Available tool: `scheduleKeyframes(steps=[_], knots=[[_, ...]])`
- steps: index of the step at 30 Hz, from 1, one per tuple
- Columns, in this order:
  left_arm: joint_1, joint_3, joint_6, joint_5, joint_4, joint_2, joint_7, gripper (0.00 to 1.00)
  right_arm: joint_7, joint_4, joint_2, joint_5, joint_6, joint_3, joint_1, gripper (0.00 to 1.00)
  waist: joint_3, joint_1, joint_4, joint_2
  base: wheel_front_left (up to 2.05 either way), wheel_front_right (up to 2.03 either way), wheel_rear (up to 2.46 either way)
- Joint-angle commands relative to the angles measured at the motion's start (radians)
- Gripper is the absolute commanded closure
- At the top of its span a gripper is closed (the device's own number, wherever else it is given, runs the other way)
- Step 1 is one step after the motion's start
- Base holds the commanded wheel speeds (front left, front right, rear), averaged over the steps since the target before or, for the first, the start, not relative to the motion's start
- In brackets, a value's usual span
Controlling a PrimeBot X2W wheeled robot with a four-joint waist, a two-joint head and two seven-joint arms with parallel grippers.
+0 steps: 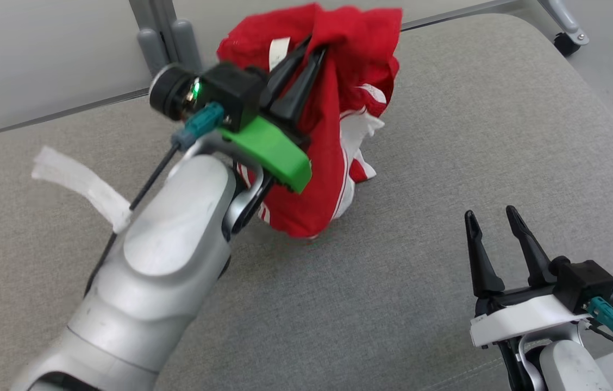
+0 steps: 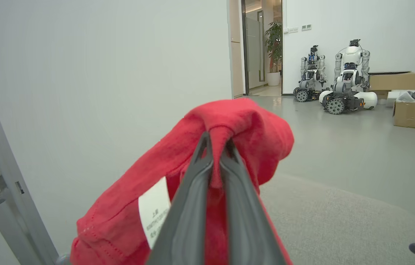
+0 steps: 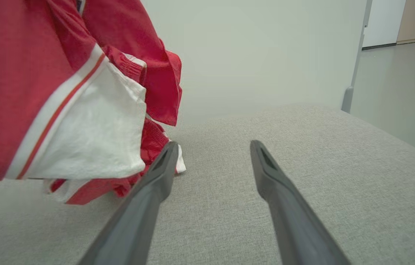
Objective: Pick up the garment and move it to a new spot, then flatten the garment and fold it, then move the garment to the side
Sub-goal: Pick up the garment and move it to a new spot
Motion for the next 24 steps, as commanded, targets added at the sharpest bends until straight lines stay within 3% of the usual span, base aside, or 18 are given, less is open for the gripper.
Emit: scheduleKeyframes(steps=[1,13,24], knots=[[-0.060,-0.004,-0.004,-0.010,-0.009,-0.003,0.008,1.00,-0.003,0.002,-0.002,0.010,0.001,-0.003,-0.007,0.00,0.007,0.0000,-0.011,-0.0001,0.00,0.00,0.00],[-0.414,0.025,-0.004,-0.096,-0.010,0.044,0.032,1.00,-0.003,0.004,-0.002,0.042,0.001,-0.016,-0.004,0.00,0.023,0.0000,-0.044,-0.0001,0.00,0.00,0.00],[-0.405,0.039,-0.002,-0.119,-0.016,0.073,0.016,1.00,-0.003,-0.006,-0.002,0.029,0.001,-0.035,-0.008,0.00,0.030,0.0000,0.033,-0.0001,0.00,0.00,0.00]])
